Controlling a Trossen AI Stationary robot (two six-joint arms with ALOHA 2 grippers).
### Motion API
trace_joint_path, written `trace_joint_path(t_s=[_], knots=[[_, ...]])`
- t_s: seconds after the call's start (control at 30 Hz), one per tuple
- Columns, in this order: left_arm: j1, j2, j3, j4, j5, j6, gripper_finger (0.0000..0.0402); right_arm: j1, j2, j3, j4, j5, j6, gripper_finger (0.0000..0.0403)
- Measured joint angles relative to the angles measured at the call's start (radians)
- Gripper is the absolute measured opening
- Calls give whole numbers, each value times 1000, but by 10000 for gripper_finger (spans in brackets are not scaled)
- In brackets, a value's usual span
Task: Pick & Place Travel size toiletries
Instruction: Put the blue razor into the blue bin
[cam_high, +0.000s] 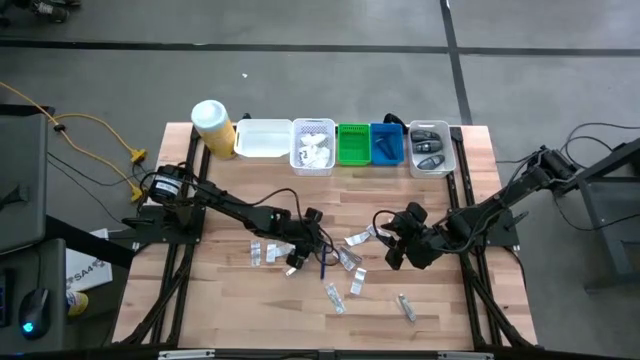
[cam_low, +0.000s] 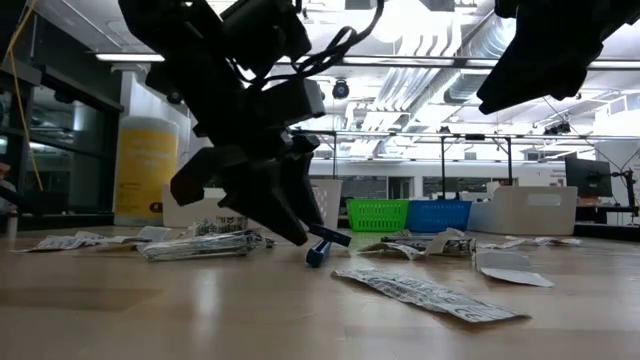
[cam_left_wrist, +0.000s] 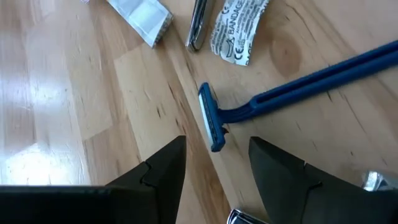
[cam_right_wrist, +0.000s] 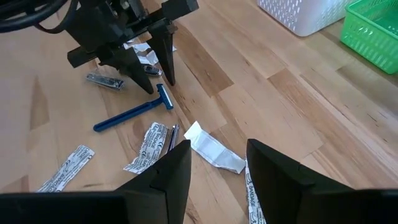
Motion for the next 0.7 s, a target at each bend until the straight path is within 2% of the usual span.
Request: trace_joint_path(t_s=[0.5, 0.7], knots=[[0, 0, 0, 43, 0, 60, 171, 0, 0, 0, 0, 0, 3, 149], [0, 15, 1, 41, 8, 59, 136, 0, 0, 0, 0, 0, 3, 149]])
